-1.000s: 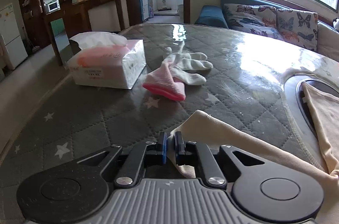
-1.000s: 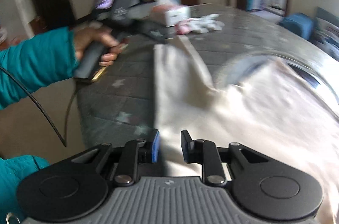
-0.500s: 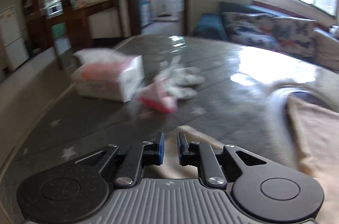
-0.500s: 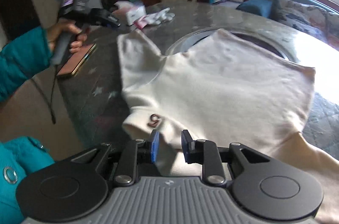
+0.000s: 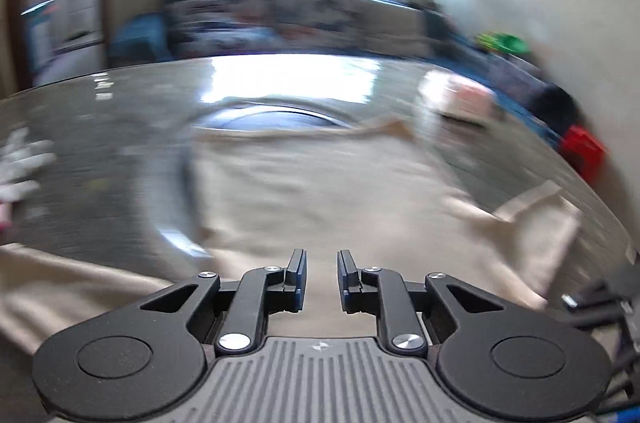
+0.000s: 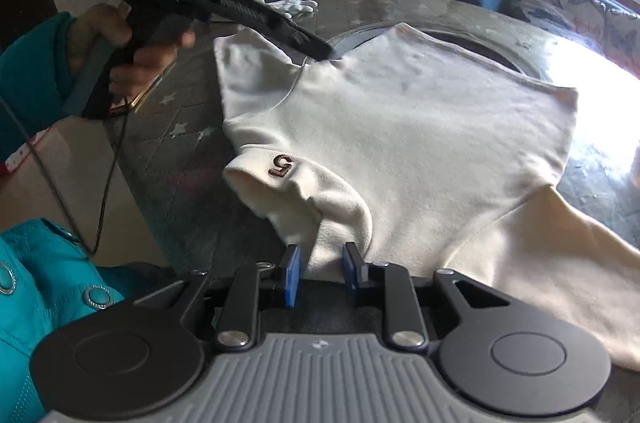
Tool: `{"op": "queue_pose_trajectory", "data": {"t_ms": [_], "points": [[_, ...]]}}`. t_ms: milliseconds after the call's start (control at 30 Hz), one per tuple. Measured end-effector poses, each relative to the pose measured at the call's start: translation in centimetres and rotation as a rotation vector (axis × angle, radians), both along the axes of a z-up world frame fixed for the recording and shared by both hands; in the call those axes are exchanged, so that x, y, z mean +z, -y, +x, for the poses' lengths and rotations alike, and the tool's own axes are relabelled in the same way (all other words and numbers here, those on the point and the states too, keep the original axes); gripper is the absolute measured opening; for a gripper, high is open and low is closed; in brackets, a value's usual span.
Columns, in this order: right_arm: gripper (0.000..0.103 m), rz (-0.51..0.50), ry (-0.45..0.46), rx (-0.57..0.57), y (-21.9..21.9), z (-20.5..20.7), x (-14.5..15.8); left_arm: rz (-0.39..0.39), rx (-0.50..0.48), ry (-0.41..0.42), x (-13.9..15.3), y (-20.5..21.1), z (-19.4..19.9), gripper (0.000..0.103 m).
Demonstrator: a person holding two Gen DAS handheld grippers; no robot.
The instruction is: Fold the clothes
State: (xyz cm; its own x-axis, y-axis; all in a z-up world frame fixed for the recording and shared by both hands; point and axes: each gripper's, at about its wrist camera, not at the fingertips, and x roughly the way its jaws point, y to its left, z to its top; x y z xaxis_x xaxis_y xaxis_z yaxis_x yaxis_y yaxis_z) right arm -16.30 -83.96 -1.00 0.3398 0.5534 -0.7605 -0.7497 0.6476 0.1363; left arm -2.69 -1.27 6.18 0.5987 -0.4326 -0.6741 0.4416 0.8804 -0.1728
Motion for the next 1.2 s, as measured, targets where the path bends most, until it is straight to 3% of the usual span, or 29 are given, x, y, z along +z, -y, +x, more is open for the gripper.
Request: {"op": "queue_pose_trajectory", "data": {"t_ms": [133, 267, 333, 500, 900, 1100, 1200], "points": [[0.023, 0.003, 0.040, -0.014, -0.3, -0.3, 0.8, 0.005, -0.107, -0.010, -1.3, 2.5, -1.2, 0.018], [0.022, -0.010, 0.052, -0.002, -1.4, 0.0, 0.4, -0.031, -0.144, -0.049, -2.3, 2.9, -2.0, 0.018], [0.008, -0.054, 0.074, -0.013, -2.0, 0.0, -0.2, -0.029, -0.169, -0.054, -2.7, 3.1, -2.6, 0.018], [0.003, -0.053, 0.127, -0.023, -1.0, -1.2, 1.0, -0.022, -0.196, -0.062, -3.8, 3.0, -3.1, 0.018], [0.003, -0.062, 0.045, -0.015, 0.0, -1.5, 0.3, 0.001, -0.269, -0.013, -2.9, 3.8, -3.6, 0.024], [0.010, 0.012, 0.023, -0.132, 3.1, -1.3, 1.6, 0.057, -0.340, 0.017, -3.7, 5.0, -5.0, 0.026], [0.012, 0.056, 0.013, -0.262, 6.1, -1.0, 2.0, 0.046, -0.342, 0.012, -3.0, 5.1, -4.6, 0.026]]}}
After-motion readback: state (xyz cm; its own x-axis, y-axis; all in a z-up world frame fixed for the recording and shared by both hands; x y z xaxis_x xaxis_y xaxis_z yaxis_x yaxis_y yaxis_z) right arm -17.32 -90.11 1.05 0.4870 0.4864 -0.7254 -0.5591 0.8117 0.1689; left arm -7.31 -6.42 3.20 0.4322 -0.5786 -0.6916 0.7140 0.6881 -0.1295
